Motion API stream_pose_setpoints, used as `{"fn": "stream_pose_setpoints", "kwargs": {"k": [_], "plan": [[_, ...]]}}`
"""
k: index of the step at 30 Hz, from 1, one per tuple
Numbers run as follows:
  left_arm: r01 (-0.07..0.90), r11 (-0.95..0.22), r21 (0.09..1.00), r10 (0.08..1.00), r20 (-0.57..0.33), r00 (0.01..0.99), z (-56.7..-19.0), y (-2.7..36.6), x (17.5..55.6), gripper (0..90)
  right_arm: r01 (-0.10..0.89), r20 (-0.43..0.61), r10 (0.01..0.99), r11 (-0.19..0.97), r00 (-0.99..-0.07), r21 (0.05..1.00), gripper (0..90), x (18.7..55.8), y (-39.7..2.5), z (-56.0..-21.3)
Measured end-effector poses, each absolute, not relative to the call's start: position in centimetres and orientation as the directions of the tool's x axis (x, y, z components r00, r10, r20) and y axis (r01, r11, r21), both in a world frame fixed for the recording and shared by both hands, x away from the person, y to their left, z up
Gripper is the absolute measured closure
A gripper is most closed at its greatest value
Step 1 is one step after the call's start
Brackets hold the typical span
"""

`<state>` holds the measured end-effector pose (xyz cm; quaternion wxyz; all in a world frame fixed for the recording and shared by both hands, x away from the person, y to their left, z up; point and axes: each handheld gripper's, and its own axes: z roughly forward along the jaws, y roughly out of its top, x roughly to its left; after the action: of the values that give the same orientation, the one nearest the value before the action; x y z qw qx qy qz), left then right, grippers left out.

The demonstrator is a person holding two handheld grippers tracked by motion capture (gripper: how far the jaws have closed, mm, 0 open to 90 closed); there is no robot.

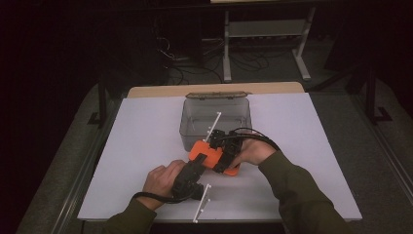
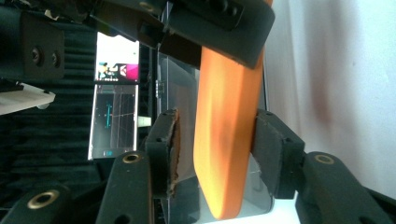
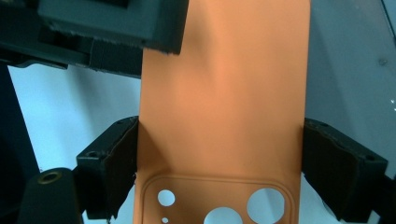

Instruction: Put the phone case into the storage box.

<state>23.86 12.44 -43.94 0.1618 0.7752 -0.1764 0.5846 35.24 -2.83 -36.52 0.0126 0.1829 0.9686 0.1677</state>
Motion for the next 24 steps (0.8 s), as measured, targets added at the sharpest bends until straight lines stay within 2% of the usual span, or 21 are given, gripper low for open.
{"fn": "stream_pose_setpoints", "kwargs": {"k": [24], "plan": [[-0.467, -0.884, 0.016, -0.106, 0.966, 0.235, -44.47, 11.84, 23.73, 67.6, 0.351, 0.037, 0.359, 0.878, -0.933, 0.325, 15.4, 35.27, -2.74, -36.31]]}}
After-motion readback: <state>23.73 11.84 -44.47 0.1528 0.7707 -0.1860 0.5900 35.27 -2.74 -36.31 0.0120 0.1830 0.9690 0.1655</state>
